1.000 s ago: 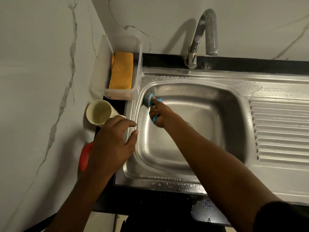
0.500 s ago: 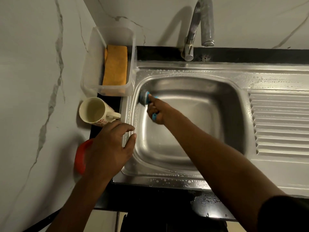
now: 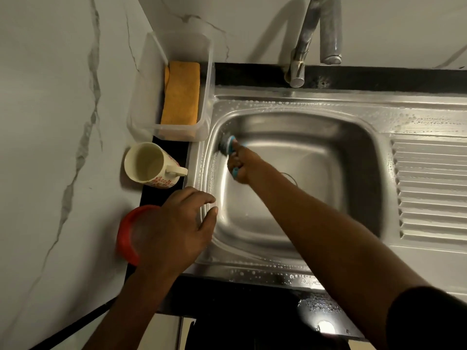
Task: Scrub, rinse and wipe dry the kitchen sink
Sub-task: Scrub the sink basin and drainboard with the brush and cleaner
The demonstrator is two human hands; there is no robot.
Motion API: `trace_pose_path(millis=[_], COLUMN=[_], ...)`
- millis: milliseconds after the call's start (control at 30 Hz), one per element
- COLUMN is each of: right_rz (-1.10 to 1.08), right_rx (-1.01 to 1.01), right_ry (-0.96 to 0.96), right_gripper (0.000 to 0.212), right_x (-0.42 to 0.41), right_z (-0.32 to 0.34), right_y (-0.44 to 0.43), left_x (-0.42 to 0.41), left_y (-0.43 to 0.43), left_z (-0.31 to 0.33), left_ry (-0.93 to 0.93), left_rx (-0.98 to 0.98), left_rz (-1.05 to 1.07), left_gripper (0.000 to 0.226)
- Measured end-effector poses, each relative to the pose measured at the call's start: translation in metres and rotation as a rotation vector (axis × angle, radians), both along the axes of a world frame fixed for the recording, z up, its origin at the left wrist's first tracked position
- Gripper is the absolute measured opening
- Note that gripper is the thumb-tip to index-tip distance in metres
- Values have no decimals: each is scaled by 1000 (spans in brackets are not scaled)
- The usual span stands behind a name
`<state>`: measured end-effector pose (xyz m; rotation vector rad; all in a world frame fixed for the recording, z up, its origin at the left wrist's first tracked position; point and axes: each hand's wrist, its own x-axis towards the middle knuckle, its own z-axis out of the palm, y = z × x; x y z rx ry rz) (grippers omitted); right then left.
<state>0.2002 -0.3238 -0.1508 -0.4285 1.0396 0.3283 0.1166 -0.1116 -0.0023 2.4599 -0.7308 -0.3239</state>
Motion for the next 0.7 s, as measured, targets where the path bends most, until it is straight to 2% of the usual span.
trace_pose_path(millis=[100,233,300,367,467,533,600,700], right_rz=[-29,176,243,232,45,-2,22,120], right_rx=[-50,55,90,76,-8,-62,-85,-118], right_ry=[39,184,180,117,71,72,79,139], right_gripper=[39,38,40,39,42,49,48,34], right_x=[-9,-86,-101,-83,-21,5,0,-41], right_z=[-7,-24,-27,-31,-26,-19,-18,-28], right_y=[17,56,56,44,14,0,6,33], left_x=[0,-2,-3,-4,-4,-5,-6,-9], left_y=[6,11,11,9,8,10,14,17], left_z=[1,2,1,0,-2,-1,-1,-1], left_ry=[2,-13,-16,-6,-6,3,3,-10], left_rx=[-11,-2,8,16,13,-5,-12,-15], left_rz=[3,22,12,7,-2,2,11,20], left_gripper=[13,12,12,11,12,13,14,12])
